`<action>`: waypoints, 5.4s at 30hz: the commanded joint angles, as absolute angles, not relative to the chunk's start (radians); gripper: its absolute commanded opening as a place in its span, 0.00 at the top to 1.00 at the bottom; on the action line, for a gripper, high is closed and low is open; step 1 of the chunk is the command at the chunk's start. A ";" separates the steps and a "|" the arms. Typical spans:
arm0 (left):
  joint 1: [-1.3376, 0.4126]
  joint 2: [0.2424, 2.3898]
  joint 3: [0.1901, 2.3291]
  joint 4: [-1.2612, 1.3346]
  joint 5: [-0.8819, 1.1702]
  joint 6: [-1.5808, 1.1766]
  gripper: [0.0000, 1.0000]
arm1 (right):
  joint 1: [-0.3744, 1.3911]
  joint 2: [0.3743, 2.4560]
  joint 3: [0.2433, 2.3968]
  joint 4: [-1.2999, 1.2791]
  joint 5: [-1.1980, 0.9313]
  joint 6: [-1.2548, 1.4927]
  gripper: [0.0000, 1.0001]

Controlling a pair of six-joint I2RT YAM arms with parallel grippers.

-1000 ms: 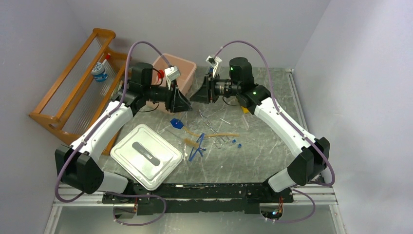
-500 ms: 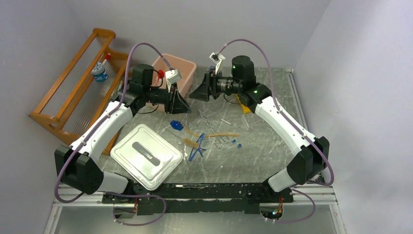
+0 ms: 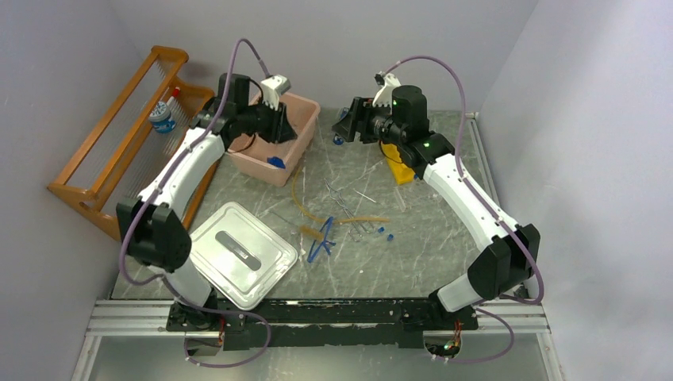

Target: Organize the chemistry lab equipment

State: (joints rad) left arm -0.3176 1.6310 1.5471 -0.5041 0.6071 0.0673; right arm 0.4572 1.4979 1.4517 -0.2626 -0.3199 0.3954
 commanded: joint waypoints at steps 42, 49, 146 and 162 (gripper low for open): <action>-0.328 2.352 2.120 -0.720 0.261 0.100 0.66 | 0.453 1.578 1.435 -0.185 -0.156 0.364 0.30; -0.328 2.337 2.120 -0.718 0.293 0.112 0.58 | 0.454 1.554 1.407 -0.183 -0.130 0.353 0.30; -0.526 1.415 1.072 0.209 0.479 -0.638 0.22 | 0.480 1.485 1.288 -0.062 -0.237 0.546 0.83; -0.595 1.462 1.029 0.399 0.460 -0.700 0.54 | 0.471 1.451 1.257 -0.004 -0.432 0.664 0.83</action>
State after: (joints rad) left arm -0.5842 1.4433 1.0084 0.3244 0.4751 -0.7223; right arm 0.4759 1.4788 1.2690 -0.0330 -0.3931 0.6479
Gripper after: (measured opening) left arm 0.548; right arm 0.253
